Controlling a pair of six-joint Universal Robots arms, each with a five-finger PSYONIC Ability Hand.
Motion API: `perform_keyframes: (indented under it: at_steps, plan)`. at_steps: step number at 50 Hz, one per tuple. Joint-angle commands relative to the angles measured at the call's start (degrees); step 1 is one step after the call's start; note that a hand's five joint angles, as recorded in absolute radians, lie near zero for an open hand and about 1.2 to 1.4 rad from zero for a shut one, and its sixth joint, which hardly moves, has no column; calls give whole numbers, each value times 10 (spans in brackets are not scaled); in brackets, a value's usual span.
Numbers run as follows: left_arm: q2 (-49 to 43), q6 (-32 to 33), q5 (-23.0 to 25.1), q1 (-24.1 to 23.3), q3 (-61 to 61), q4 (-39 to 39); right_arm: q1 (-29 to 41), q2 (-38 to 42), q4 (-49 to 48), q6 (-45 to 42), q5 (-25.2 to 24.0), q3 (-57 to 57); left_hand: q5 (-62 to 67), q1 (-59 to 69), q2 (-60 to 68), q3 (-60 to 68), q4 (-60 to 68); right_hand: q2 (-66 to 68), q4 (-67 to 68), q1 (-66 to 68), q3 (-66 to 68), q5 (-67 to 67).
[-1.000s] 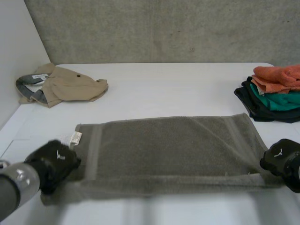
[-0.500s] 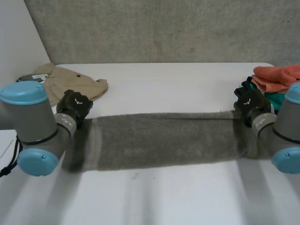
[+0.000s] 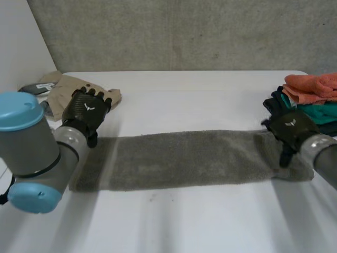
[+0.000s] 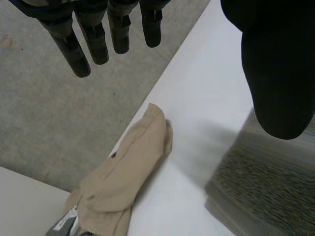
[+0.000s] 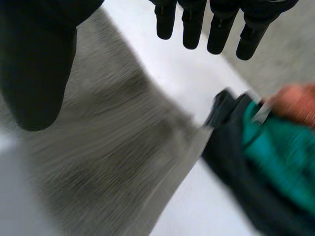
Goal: Fold the laundry.
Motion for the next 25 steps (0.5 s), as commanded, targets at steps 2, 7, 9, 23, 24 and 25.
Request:
perform_keyframes:
  at_steps: [2, 7, 9, 23, 24, 25]
  plan:
    - [13, -2, 15, -1, -44, 1, -72, -14, 10, 3, -54, 65, -16, -2, -11, -13, -9, 99, 93, 93, 93, 89]
    - [8, -2, 16, -5, -47, 13, -87, -5, -28, 1, -55, 75, -16, -2, -11, -13, -9, 112, 106, 107, 107, 103]
    - [8, -2, 16, -6, -47, 18, -88, 7, -33, -2, -54, 74, -16, -2, -11, -13, -9, 138, 131, 132, 132, 128]
    - [33, -3, 16, -6, -48, 19, -197, -5, -78, -72, -12, 73, -16, -2, -11, -13, -9, 672, 666, 666, 667, 662]
    - [33, -3, 15, -6, -48, 18, -211, -8, -78, -84, -11, 74, -16, -2, -11, -13, -9, 672, 666, 666, 667, 662]
    - [35, -3, 15, -6, -49, 18, -224, -10, -78, -97, -10, 73, -16, -2, -11, -13, -9, 672, 666, 666, 667, 662]
